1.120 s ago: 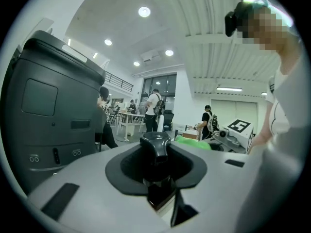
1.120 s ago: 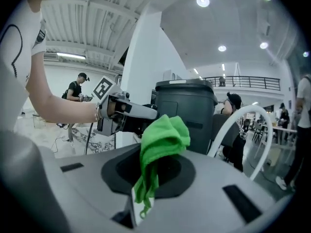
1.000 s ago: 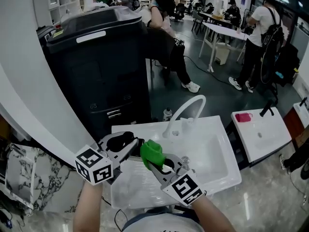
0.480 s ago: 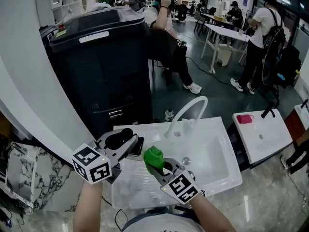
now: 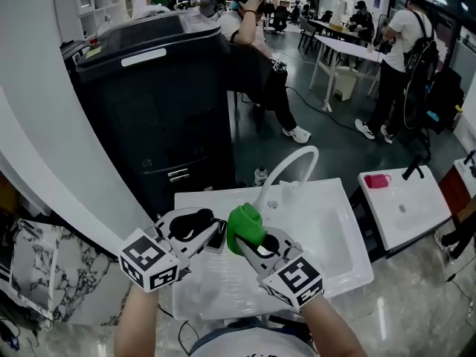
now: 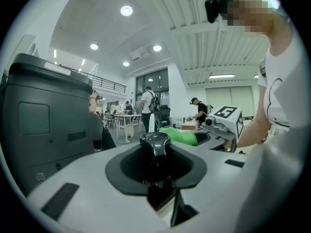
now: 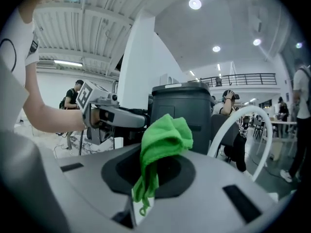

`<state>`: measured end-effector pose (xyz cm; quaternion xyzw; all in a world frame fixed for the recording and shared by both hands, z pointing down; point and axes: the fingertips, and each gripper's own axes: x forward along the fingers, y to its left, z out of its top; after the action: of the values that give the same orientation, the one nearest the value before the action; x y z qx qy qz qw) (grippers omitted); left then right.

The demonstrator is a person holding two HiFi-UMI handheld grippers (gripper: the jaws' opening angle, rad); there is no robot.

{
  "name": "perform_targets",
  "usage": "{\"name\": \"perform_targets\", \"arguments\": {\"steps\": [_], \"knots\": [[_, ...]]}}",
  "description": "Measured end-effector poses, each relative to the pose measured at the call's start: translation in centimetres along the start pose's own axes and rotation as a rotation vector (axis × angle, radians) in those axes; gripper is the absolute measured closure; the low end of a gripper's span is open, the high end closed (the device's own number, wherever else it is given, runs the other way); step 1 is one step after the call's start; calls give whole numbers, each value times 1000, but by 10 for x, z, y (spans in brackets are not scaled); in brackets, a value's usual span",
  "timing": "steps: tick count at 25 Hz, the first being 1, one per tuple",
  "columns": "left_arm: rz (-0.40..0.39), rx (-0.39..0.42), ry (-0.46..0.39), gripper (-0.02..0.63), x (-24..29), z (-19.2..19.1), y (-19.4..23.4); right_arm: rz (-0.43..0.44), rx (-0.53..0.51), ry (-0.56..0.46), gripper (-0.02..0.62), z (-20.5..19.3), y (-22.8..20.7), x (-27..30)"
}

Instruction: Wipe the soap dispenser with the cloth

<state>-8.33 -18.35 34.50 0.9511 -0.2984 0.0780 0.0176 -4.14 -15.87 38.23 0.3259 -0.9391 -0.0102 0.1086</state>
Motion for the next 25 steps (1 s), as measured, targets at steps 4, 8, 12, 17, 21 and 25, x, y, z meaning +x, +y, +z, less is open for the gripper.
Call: {"name": "perform_targets", "arguments": {"steps": [4, 8, 12, 17, 21, 25], "knots": [[-13, 28, -25, 500, 3, 4, -9, -23, 14, 50, 549, -16, 0, 7], [-18, 22, -54, 502, 3, 8, -11, -21, 51, 106, 549, -40, 1, 12], [-20, 37, -80, 502, 3, 13, -14, -9, 53, 178, 549, -67, -2, 12], [-10, 128, -22, 502, 7, 6, -21, -12, 56, 197, 549, -77, -15, 2], [-53, 313, 52, 502, 11, -9, -37, 26, 95, 116, 551, -59, -27, -14], [-135, 558, 17, 502, 8, -15, -68, 109, 81, 54, 549, -41, -32, -27]]}}
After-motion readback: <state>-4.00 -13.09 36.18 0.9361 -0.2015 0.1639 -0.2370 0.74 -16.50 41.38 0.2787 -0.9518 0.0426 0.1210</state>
